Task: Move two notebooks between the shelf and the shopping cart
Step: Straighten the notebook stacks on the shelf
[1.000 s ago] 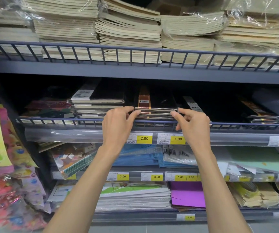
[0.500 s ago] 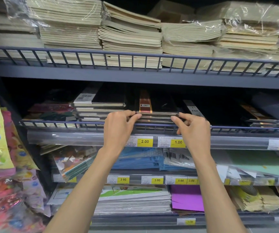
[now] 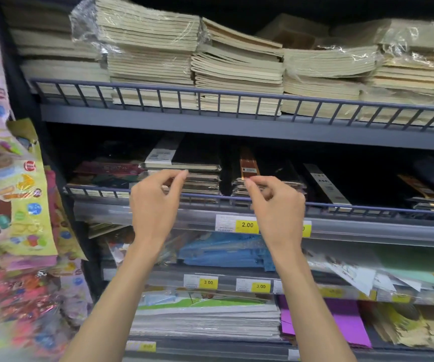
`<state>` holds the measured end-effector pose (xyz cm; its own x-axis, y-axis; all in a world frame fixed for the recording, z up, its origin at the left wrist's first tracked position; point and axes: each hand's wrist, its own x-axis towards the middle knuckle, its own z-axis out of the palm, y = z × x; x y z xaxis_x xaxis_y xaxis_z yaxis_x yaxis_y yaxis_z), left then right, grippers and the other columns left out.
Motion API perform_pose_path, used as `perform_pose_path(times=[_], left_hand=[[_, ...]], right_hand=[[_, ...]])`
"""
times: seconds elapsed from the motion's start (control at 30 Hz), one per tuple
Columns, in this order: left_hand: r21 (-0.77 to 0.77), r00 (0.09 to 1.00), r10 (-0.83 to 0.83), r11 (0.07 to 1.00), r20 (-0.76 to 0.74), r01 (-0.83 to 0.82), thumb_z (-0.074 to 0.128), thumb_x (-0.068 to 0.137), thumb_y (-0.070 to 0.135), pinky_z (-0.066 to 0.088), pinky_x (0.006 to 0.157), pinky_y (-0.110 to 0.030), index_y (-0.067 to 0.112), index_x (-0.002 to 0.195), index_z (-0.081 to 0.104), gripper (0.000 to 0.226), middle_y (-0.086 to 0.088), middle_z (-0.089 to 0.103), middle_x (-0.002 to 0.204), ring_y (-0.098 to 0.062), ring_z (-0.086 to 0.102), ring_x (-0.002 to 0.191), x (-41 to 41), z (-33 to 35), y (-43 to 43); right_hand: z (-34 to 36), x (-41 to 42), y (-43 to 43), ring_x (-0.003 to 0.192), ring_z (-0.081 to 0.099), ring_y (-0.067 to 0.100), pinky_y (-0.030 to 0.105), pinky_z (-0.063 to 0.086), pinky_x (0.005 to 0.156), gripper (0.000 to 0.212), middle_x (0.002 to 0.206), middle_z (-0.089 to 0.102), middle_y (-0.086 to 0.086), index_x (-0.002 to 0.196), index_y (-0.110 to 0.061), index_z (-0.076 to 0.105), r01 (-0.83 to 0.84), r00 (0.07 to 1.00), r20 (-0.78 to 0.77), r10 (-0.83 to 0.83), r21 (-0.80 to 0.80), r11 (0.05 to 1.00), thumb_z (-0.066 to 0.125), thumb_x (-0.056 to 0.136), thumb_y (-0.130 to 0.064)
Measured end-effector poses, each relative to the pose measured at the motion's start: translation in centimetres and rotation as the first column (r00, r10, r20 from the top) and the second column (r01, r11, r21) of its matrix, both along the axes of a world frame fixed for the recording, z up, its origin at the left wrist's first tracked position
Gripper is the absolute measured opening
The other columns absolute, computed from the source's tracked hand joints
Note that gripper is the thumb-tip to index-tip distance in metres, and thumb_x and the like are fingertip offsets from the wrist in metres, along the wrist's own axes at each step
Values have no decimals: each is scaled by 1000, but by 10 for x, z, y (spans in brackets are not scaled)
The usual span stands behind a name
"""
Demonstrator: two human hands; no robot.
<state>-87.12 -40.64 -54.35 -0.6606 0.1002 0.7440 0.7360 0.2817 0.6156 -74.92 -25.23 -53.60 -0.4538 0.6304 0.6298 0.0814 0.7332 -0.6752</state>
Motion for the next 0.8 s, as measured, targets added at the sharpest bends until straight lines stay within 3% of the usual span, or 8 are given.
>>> perform_pose_path(times=[0.07,0.13,0.2,0.3,0.47,0.6,0.73,0.8], left_hand=[[15,999,51,999,7,-51,66,96,30,51,73,-25,17,95,77,17,10,72,84,-5,63,72,-13,1,-18],[27,995,95,995,25,-96,66,95,32,53,71,-34,18,93,74,17,7,70,83,-10,63,71,-26,0,-32],[39,993,96,994,66,-99,69,93,33,54,72,-35,19,93,73,15,6,68,83,-9,62,72,-37,0,-39],[18,992,104,994,75,-106,71,91,33,53,77,-36,20,90,72,14,5,67,86,-8,60,75,-45,0,-41],[11,983,106,994,151,-109,73,88,41,50,78,-27,12,108,71,36,-1,72,92,-14,64,80,-59,-3,-45],[-47,987,91,995,133,-86,73,88,34,46,78,-22,5,110,76,36,-3,75,95,-12,65,77,-60,-1,-44],[-95,991,82,993,103,-72,74,88,34,43,73,-10,6,104,78,33,-4,77,93,-8,65,80,-65,2,-47],[-103,993,81,992,88,-72,74,88,33,40,72,-5,5,104,78,32,-5,77,93,-7,65,81,-66,3,-48]], right_hand=[[2,-20,-13,68,66,11,37,55,74,27,62,65,-11,111,-20,75,-51,999,17,51,-37,998,66,94,-38],[3,-35,-20,72,65,12,32,52,78,33,62,62,-12,119,-18,73,-68,997,20,70,-52,996,66,94,-38],[4,-47,-23,73,64,10,24,46,76,40,61,60,-12,127,-17,68,-77,996,43,80,-62,995,66,94,-39],[5,-62,-23,77,66,11,25,46,77,48,62,62,-8,136,-16,62,-84,990,109,90,-60,995,64,95,-42],[2,-71,-27,72,67,11,23,43,68,48,64,68,-1,138,-15,60,-69,988,134,76,-58,996,63,96,-41],[0,-72,-29,73,67,6,5,34,64,44,67,70,-5,130,-14,67,-57,992,105,65,-74,996,65,95,-40],[-3,-71,-31,73,69,7,18,42,72,39,67,72,-5,123,-15,71,-36,996,80,42,-80,996,69,92,-38],[-3,-71,-32,72,69,6,13,43,68,36,69,73,-5,119,-15,74,-23,997,71,28,-72,997,70,92,-38]])
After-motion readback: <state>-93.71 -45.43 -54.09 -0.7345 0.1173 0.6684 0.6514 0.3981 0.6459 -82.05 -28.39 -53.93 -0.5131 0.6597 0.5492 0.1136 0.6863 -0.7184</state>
